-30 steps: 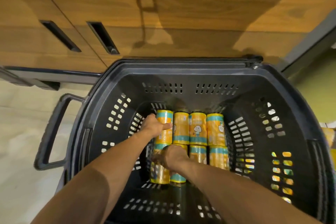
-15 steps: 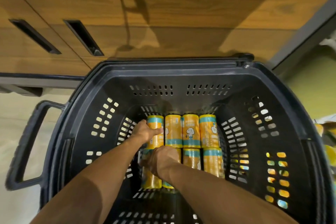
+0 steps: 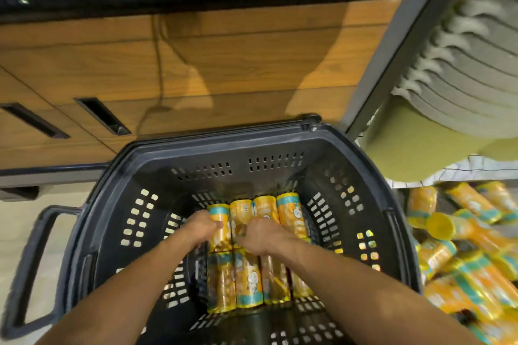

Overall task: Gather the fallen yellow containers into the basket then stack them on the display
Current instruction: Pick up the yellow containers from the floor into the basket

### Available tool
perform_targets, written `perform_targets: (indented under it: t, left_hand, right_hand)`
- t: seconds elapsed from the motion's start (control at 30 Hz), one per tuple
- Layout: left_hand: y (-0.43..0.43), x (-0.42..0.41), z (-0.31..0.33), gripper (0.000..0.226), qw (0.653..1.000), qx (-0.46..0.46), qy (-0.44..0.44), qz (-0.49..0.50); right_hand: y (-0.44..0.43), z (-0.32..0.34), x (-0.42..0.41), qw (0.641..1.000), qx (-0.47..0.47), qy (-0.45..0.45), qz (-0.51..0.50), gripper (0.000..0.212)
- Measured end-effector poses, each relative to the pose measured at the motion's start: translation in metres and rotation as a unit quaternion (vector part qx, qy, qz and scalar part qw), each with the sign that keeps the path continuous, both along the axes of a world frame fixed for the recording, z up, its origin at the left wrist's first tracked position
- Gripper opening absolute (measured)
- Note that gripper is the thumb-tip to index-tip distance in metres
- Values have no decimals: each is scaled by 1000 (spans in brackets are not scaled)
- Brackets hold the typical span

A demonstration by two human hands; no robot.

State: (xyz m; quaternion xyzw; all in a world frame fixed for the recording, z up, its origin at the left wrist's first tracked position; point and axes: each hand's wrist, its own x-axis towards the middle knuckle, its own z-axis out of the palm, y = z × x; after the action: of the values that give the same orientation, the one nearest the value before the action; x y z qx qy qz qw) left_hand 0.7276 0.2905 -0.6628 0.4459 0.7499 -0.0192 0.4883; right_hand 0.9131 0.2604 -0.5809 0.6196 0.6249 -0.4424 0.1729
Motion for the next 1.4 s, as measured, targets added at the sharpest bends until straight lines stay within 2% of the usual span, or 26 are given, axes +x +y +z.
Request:
perform_targets:
  t: [0.07, 0.17, 0.27, 0.37, 0.47, 0.57, 0.8, 1.0, 1.13, 1.27, 1.4]
  left_hand:
    - [4, 28, 58, 14, 998, 58, -24, -2]
    - [6, 77, 137, 11, 984, 117, -131, 36]
    - [6, 125, 192, 18, 964, 206, -165, -11]
    - [1, 175, 235, 16, 934, 292, -189, -79]
    - [-21, 231, 261, 13, 903, 329, -227, -158]
    - [-48, 289, 272, 18, 881, 335, -270, -196]
    - [-132, 411, 257, 26, 851, 307, -302, -301]
    - [-214, 489, 212, 31, 822, 263, -298, -407]
    - [-256, 522, 169, 34, 813, 210, -278, -466]
    - [-284, 531, 107, 34, 788, 160, -260, -535]
    - [-306, 521, 49, 58, 765, 155, -226, -583]
  right_hand:
    - [6, 31, 22, 997, 59, -1, -54, 55]
    - [5, 77, 56, 978, 157, 31, -137, 49]
    - [-7, 124, 101, 926, 254, 100, -261, 33]
    - [-29, 165, 158, 858, 348, 137, -352, 26]
    - [-63, 184, 218, 814, 390, 131, -410, 26]
    - [-105, 184, 272, 763, 410, 131, -482, 25]
    - [-231, 161, 361, 661, 449, 90, -595, 20]
    - [-348, 111, 402, 593, 431, 38, -679, 26]
    - [-412, 67, 408, 560, 391, 4, -731, 27]
    - [-466, 21, 396, 533, 348, -5, -771, 34]
    - [-509, -30, 373, 495, 303, -12, -815, 45]
